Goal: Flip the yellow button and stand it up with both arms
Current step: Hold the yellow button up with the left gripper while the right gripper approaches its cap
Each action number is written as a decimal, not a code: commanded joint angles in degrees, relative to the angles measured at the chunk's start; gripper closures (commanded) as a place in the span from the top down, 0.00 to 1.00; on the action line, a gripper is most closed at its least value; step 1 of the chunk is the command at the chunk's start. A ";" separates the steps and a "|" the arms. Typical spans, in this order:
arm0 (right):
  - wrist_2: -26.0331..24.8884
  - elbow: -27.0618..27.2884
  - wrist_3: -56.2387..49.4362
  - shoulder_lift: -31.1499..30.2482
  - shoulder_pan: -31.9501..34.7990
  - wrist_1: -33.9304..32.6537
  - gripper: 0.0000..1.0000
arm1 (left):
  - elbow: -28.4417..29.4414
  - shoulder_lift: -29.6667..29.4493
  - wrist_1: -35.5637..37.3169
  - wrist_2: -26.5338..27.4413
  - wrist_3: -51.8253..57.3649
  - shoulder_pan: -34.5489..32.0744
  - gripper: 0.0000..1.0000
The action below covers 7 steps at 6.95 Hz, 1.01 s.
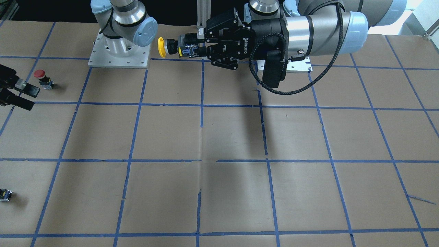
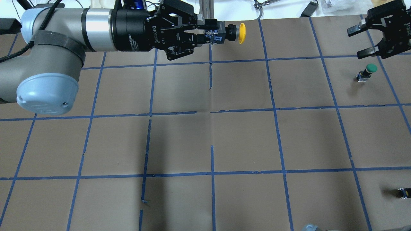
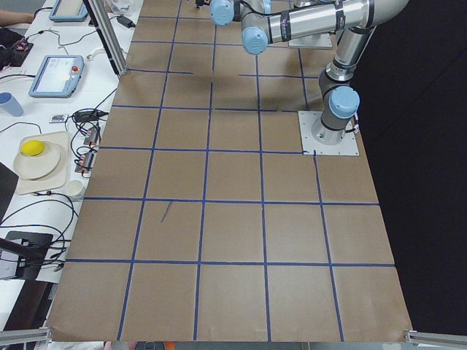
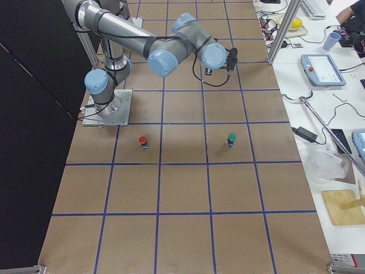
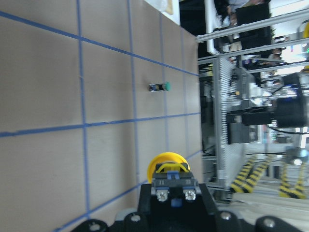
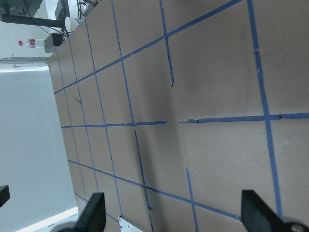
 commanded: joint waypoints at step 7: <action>7.71 -3.38 24.09 -3.18 12.08 11.83 1.00 | 1.28 -1.96 0.38 -7.24 0.11 -0.85 0.01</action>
